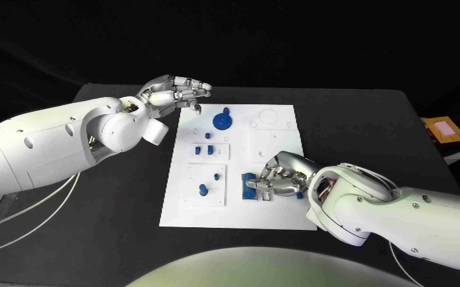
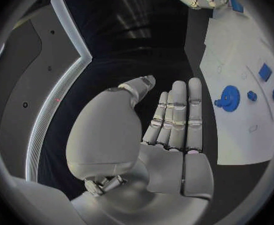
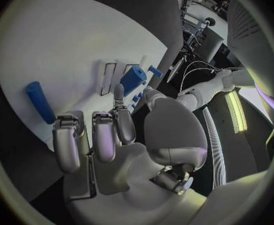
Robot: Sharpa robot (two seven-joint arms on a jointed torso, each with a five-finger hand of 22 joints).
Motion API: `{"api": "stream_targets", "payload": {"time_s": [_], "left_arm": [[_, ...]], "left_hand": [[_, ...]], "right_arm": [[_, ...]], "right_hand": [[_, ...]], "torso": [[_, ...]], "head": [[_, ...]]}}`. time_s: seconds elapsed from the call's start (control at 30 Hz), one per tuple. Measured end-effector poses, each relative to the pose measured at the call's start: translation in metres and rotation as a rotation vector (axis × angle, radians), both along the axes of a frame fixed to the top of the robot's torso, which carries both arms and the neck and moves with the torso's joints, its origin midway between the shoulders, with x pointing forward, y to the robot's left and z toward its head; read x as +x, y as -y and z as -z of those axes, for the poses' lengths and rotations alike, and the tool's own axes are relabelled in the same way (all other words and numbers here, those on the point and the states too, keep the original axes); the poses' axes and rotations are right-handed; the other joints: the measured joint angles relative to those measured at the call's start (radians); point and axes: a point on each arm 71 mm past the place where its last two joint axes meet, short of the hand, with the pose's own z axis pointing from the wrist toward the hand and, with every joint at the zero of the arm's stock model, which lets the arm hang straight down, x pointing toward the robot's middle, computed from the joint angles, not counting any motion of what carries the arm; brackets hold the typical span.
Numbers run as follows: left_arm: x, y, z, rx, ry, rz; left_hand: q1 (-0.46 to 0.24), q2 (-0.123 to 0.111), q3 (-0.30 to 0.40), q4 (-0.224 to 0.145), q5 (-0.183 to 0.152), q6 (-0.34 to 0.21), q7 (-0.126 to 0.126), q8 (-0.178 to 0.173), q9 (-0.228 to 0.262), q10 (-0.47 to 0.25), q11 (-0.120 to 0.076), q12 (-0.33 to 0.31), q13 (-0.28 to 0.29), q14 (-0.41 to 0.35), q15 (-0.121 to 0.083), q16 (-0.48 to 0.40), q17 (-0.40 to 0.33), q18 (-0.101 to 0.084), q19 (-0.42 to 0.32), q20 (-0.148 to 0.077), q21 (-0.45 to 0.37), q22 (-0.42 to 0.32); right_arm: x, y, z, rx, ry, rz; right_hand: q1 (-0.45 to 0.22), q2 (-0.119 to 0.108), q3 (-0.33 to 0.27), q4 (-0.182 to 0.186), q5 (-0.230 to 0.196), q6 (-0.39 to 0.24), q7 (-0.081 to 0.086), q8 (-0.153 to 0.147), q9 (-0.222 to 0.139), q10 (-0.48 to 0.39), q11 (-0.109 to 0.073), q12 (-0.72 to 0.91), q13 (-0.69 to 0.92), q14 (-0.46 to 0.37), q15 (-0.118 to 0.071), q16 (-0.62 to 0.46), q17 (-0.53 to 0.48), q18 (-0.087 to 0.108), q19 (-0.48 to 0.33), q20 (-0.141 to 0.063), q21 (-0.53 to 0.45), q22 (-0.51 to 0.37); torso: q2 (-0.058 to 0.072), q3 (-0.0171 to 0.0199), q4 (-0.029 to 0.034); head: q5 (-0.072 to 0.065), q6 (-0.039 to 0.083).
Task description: Assemble the parts on the task board
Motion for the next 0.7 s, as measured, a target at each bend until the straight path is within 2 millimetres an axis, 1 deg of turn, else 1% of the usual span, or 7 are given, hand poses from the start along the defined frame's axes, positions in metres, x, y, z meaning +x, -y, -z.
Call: {"api": "stream_targets", "payload": {"time_s": [0.17, 0.3, 0.37, 0.4, 0.6, 0.67, 0.7], "left_arm": [[0.0002, -0.0006, 0.0001, 0.001, 0.0, -0.001], [0.0003, -0.0007, 0.0001, 0.001, 0.0, -0.002], [0.0003, -0.0006, 0.0001, 0.001, 0.0, -0.002], [0.0004, -0.0006, 0.0001, 0.001, 0.0, -0.002], [0.0004, -0.001, 0.0001, 0.001, 0.0, -0.002], [0.0004, -0.0011, 0.0001, 0.001, 0.0, -0.003], [0.0003, -0.0011, 0.0001, 0.001, 0.0, -0.003]], "left_hand": [[0.0, 0.0, 0.0, 0.0, 0.0, 0.0, 0.0, 0.0, 0.0, 0.0, 0.0, 0.0, 0.0, 0.0, 0.0, 0.0, 0.0, 0.0, 0.0, 0.0, 0.0, 0.0], [0.0, 0.0, 0.0, 0.0, 0.0, 0.0, 0.0, 0.0, 0.0, 0.0, 0.0, 0.0, 0.0, 0.0, 0.0, 0.0, 0.0, 0.0, 0.0, 0.0, 0.0, 0.0], [0.0, 0.0, 0.0, 0.0, 0.0, 0.0, 0.0, 0.0, 0.0, 0.0, 0.0, 0.0, -0.001, 0.0, 0.0, 0.0, 0.0, 0.0, 0.0, 0.0, 0.0, 0.0], [0.0, 0.0, 0.0, 0.0, 0.0, 0.0, 0.0, 0.0, 0.0, 0.0, 0.0, 0.0, -0.001, 0.0, 0.0, 0.0, 0.0, 0.0, 0.0, 0.0, 0.0, 0.0], [0.0, 0.0, 0.0, 0.0, 0.0, 0.0, 0.0, 0.0, 0.0, 0.0, 0.0, 0.0, -0.001, 0.0, 0.0, 0.0, 0.0, 0.0, 0.0, 0.0, 0.0, 0.0], [0.0, 0.0, 0.0, 0.0, 0.0, 0.0, 0.0, 0.0, 0.0, 0.0, 0.0, 0.0, -0.001, 0.0, 0.0, 0.0, 0.0, 0.0, 0.0, 0.0, 0.0, 0.0], [0.0, 0.0, 0.0, 0.0, 0.0, 0.0, 0.0, 0.0, 0.0, 0.0, 0.0, 0.0, -0.001, 0.0, 0.0, 0.0, 0.0, 0.0, 0.0, 0.0, 0.0, 0.0]], "right_arm": [[-0.003, 0.0013, -0.0035, 0.016, 0.011, -0.015], [-0.0039, 0.0002, -0.0043, 0.022, 0.013, -0.031], [-0.004, -0.0006, -0.0042, 0.023, 0.011, -0.04], [-0.004, -0.001, -0.004, 0.023, 0.011, -0.043], [-0.0018, -0.0032, -0.0015, 0.015, 0.004, -0.057], [-0.0003, -0.0035, -0.0002, 0.01, 0.002, -0.059], [0.0004, -0.0038, 0.0003, 0.008, 0.002, -0.059]], "right_hand": [[0.067, 0.0, -0.004, -0.004, 0.004, 0.0, 0.0, 0.008, 0.001, 0.005, -0.005, 0.007, 0.0, 0.0, 0.0, 0.001, 0.0, 0.0, 0.0, 0.0, 0.001, 0.0], [0.106, -0.002, -0.004, -0.004, -0.022, 0.0, 0.0, 0.008, 0.001, 0.005, -0.005, 0.007, 0.0, 0.0, 0.0, 0.001, 0.001, 0.0, 0.0, 0.0, 0.001, 0.0], [0.107, -0.001, -0.004, -0.004, -0.022, 0.0, 0.0, 0.009, 0.001, 0.005, -0.005, 0.007, 0.0, 0.004, -0.004, 0.001, 0.001, 0.0, 0.0, 0.0, 0.001, 0.0], [0.112, -0.006, -0.004, -0.004, -0.022, 0.0, 0.0, 0.012, 0.001, 0.005, -0.005, 0.007, 0.0, 0.004, -0.004, 0.001, 0.001, 0.0, 0.0, 0.0, 0.001, 0.0], [0.125, -0.001, -0.001, -0.007, -0.022, 0.004, -0.003, 0.012, 0.002, 0.009, -0.009, 0.011, 0.0, 0.004, -0.004, 0.001, 0.001, 0.0, 0.0, 0.0, 0.001, 0.0], [0.134, 0.008, -0.001, -0.007, -0.022, 0.004, -0.003, 0.016, 0.002, 0.009, -0.009, 0.011, 0.0, 0.004, -0.004, 0.001, 0.001, 0.0, 0.0, 0.0, 0.001, 0.0], [0.137, 0.005, -0.001, -0.007, -0.02, 0.004, -0.003, 0.016, 0.002, 0.009, -0.009, 0.011, 0.0, 0.004, -0.004, 0.001, 0.001, 0.0, 0.0, 0.0, 0.001, 0.0]], "torso": [[0.0, -0.0002, -0.0011], [0.0, -0.0003, -0.0008], [0.0, -0.0003, -0.0007], [0.0, -0.0003, -0.0004], [0.001, -0.0004, 0.0002], [0.001, -0.0006, 0.0004], [0.001, -0.0006, 0.0005]], "head": [[0.0, -0.002], [0.001, -0.003], [0.001, -0.003], [0.001, -0.004], [0.003, -0.006], [0.003, -0.007], [0.003, -0.008]]}}
